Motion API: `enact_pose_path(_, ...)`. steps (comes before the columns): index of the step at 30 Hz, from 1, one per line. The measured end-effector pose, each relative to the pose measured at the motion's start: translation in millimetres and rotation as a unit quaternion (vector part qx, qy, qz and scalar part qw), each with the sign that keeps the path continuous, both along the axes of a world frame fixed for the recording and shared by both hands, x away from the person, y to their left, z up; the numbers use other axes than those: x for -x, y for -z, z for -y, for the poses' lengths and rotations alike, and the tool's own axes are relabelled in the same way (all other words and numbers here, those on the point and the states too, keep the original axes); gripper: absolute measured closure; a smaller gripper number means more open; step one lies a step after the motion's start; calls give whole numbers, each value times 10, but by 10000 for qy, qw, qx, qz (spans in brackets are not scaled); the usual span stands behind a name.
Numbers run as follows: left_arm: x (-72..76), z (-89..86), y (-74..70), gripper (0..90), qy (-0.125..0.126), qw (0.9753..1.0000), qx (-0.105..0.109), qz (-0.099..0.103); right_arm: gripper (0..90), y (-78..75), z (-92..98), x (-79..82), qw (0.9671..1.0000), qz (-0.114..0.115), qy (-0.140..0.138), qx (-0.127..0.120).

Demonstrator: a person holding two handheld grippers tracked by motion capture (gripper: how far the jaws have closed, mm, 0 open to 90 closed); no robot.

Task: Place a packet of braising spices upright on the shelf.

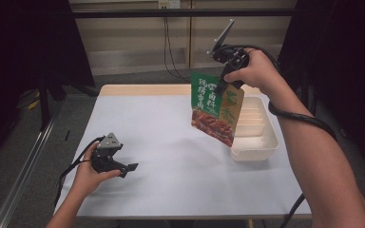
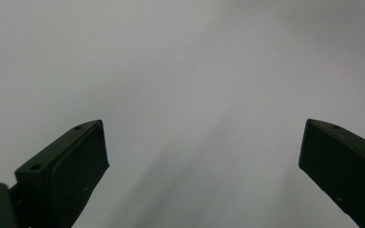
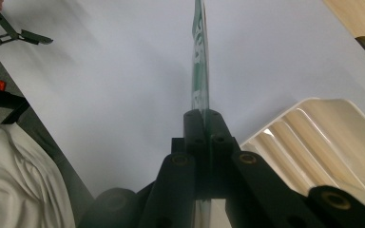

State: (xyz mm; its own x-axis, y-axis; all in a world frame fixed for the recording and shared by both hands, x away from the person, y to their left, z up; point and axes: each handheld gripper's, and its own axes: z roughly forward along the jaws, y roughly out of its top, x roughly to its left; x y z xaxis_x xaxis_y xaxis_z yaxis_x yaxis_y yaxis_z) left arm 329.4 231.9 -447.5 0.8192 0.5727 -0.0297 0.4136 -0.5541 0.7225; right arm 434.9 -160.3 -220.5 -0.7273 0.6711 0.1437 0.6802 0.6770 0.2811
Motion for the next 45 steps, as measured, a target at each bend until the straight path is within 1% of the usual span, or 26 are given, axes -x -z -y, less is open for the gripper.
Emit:
enact_pose_path(3, 3, 2, 1, 20, -10, 10000, 10, -16, 900, -20, 33, 11, 10000, -32, 19, 23)
enact_pose_path(5, 3, 3, 1, 20, -13, 10000, 15, -15, 900, -28, 63, 17, 10000, -35, -36, 28)
enact_pose_path(6, 0, 2, 1, 20, -3, 10000, 4, -4, 900, -31, 68, 26, 10000, -56, 18, 25)
enact_pose_path(9, 3, 0, -4, 20, 2, 10000, -1, -9, 900, -51, 122, 37, 9999, -94, -15, 117)
enact_pose_path(10, 2, -1, -4, 20, 0, 10000, 14, -5, 900, -51, 138, 35, 9999, -78, -81, 93)
enact_pose_path(11, 2, -1, -4, 20, 0, 10000, 14, -5, 900, -55, 147, 45, 10000, -69, -7, 72)
enact_pose_path(12, 5, -2, -13, 20, -21, 10000, -50, 0, 900, -62, 165, 46, 9999, -69, -6, 82)
enact_pose_path(13, 5, -2, -13, 20, -21, 10000, -50, 0, 900, -64, 184, 47, 9999, -61, -46, 81)
enact_pose_path(15, 4, -1, -12, 20, -15, 10000, -61, 2, 900, -78, 210, 56, 9999, -78, -7, 81)
enact_pose_path(16, 1, 2, -1, 20, 23, 10000, 25, -13, 900, -78, 210, 56, 9999, -78, -7, 81)
enact_pose_path(17, -1, 1, -3, 20, 55, 10000, -60, 6, 900, -81, 221, 56, 10000, -44, -14, 75)
enact_pose_path(18, 7, 8, 0, 20, 21, 10000, -85, 27, 900, -99, 242, 66, 9999, -60, 25, 96)
enact_pose_path(19, 3, 4, -1, 20, 60, 10000, -54, -8, 900, -103, 250, 69, 9999, -60, 37, 93)
enact_pose_path(21, 3, 2, -4, 19, 55, 10000, -48, 0, 900, -106, 265, 71, 9999, -51, 33, 100)
enact_pose_path(23, 4, -1, -13, 19, 38, 9999, -106, 7, 900, -120, 292, 80, 9999, -37, 20, 136)
enact_pose_path(25, 5, 0, -12, 19, 34, 9999, -104, 10, 900, -127, 295, 84, 9998, -62, 52, 153)
enact_pose_path(26, 6, 0, -12, 20, 38, 9999, -101, 9, 900, -129, 309, 86, 9999, -46, 9, 134)
enact_pose_path(27, 3, 2, -6, 20, 64, 10000, -49, -3, 900, -138, 331, 87, 9999, -22, 23, 122)
enact_pose_path(32, 4, 2, -5, 20, 45, 10000, -55, 2, 900, -161, 384, 90, 9999, 16, 4, 136)
enact_pose_path(33, 5, 1, -10, 19, 39, 10000, -91, 15, 900, -164, 386, 99, 9999, -11, 80, 102)
enact_pose_path(35, 4, 0, -5, 20, 40, 10000, -63, 10, 900, -173, 429, 108, 9999, 45, 49, 134)
enact_pose_path(40, 12, 14, 2, 20, -14, 10000, -67, 25, 900, -185, 491, 135, 9998, 58, 99, 134)
enact_pose_path(41, 12, 14, 2, 20, -14, 10000, -67, 25, 900, -184, 505, 132, 9999, 52, 38, 152)
enact_pose_path(42, 8, 10, 3, 20, 47, 10000, -15, -22, 900, -184, 505, 132, 9999, 52, 38, 152)
enact_pose_path(43, 9, 11, 4, 20, 51, 10000, 0, -23, 900, -183, 518, 151, 9997, 79, 129, 186)
enact_pose_path(45, 11, 11, 4, 20, 45, 10000, 4, -20, 900, -174, 531, 157, 9999, 48, 88, 136)
